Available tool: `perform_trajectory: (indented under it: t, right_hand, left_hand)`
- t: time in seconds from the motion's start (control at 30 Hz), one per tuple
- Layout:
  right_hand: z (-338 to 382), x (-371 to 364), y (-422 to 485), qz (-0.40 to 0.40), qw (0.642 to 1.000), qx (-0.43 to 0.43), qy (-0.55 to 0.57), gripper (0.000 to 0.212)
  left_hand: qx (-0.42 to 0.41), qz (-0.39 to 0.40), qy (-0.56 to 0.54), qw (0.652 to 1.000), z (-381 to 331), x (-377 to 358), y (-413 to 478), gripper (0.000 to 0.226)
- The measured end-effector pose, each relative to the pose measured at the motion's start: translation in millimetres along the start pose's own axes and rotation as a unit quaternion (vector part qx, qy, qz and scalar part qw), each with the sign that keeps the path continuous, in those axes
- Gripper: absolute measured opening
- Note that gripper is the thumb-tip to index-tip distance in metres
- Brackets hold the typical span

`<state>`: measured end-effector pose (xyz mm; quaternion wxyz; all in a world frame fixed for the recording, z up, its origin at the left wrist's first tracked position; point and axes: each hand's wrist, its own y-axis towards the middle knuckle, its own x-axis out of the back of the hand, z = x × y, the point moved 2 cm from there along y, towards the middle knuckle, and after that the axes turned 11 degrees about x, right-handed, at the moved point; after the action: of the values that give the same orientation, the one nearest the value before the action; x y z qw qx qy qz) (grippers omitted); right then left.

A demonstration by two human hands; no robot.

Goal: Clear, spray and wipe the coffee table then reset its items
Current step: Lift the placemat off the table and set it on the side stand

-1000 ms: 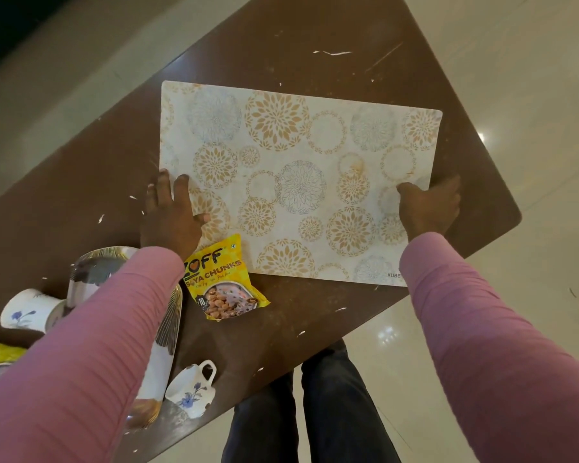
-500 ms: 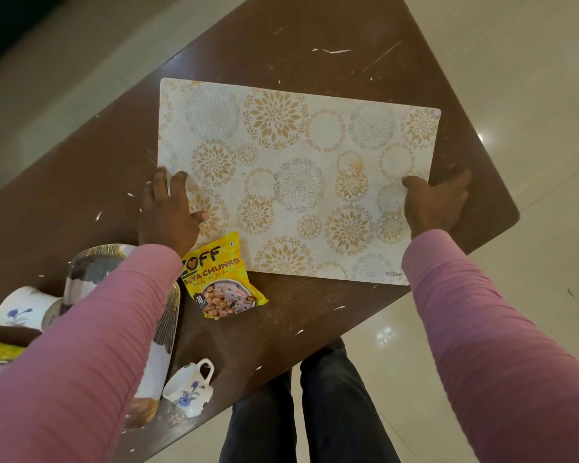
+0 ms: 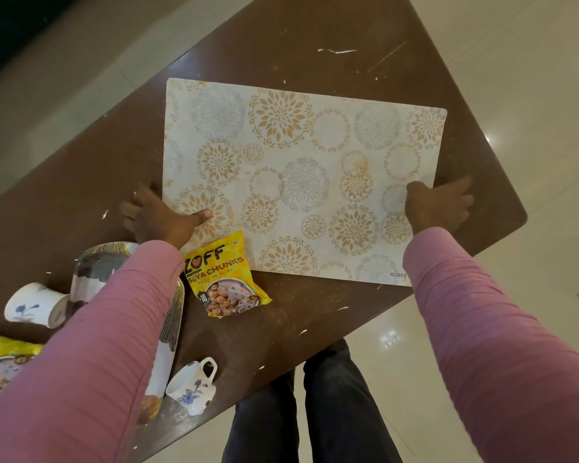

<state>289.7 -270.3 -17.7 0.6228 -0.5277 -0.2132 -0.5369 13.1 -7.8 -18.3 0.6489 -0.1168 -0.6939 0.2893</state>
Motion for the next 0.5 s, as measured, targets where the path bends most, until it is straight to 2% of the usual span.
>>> perform_trajectory:
  t: [0.27,0.4,0.5]
  right_hand:
    - [-9.1,9.4,-0.6,-0.018,0.997,0.012,0.069,0.068]
    - [-21.4,23.2,14.1,0.007,0.993,0.017,0.115,0.039]
    - [-31.4,28.6,23.5,0.052,0.992,0.058,0.098,0.011]
  left_hand:
    - [-0.003,0.028,-0.015,0.999,2.8,-2.5,5.7,0.106]
    - [-0.01,0.038,-0.052,0.998,3.2,-6.6,4.6,0.103]
    - [-0.02,0.061,-0.117,0.991,0.6,-8.3,7.8,0.08]
